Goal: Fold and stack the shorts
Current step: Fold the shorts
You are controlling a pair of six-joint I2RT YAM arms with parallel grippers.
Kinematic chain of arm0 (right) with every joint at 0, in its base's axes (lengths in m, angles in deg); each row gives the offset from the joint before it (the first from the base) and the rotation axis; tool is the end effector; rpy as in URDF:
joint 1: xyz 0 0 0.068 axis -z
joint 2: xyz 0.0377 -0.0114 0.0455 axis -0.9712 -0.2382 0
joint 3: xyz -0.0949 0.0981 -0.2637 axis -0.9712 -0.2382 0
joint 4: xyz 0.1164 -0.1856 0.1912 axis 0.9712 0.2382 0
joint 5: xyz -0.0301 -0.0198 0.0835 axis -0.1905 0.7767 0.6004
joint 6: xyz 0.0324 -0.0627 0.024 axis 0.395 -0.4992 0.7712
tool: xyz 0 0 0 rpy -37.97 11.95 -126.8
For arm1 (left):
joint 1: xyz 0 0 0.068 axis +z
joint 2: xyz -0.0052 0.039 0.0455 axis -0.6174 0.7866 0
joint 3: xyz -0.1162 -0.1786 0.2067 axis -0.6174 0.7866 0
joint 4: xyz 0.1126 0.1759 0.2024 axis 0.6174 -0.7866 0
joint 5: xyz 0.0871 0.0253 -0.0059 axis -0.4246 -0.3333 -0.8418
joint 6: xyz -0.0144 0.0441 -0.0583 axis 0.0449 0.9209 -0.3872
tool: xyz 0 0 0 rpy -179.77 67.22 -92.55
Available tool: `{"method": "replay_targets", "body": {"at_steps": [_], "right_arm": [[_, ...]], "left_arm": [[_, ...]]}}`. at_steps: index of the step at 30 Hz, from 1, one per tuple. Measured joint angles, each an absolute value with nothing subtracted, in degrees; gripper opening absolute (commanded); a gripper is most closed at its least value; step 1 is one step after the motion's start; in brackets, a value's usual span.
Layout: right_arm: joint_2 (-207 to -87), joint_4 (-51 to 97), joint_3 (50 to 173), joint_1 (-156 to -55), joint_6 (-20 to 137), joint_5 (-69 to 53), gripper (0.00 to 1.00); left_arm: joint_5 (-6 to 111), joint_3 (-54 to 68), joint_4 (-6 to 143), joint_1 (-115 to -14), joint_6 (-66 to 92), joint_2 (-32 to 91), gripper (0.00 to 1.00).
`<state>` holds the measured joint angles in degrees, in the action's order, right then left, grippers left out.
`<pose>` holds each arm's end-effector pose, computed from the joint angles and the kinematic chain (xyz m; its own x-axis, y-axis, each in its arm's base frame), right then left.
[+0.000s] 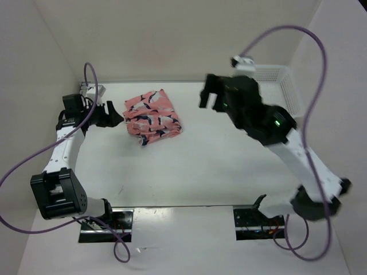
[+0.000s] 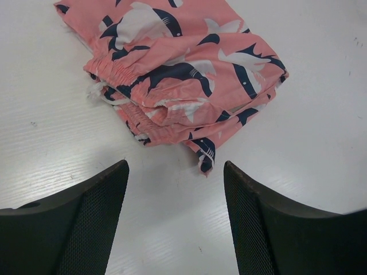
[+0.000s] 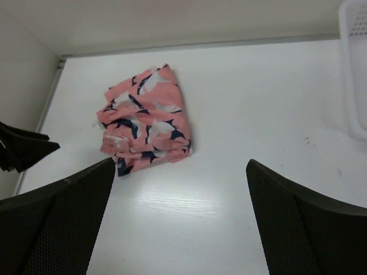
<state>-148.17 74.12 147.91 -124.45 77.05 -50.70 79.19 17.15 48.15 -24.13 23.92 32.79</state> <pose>0.2312 0.2045 0.5446 -0.3254 0.1618 -0.9316 -0.1211 0.9700 0.2108 0.3458 0.0493 0.3049 -0.5501 -0.1408 -0.8232 0.2589 0.9084 -0.3284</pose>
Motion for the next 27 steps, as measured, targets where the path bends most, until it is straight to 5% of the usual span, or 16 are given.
{"method": "replay_targets", "body": {"at_steps": [3,7,27], "right_arm": [[-129.5,67.0,126.2,-118.0,77.9,-47.6,1.00],[-117.7,62.4,115.3,-109.2,79.1,-46.0,1.00],[-128.3,63.1,100.5,-95.2,86.2,-34.5,1.00]], "left_arm": [[79.6,17.1,48.1,-24.1,23.9,32.9,0.75],[80.1,17.1,48.1,-24.1,23.9,33.1,0.75],[80.3,19.4,47.5,-24.1,23.9,33.3,0.76]]}}
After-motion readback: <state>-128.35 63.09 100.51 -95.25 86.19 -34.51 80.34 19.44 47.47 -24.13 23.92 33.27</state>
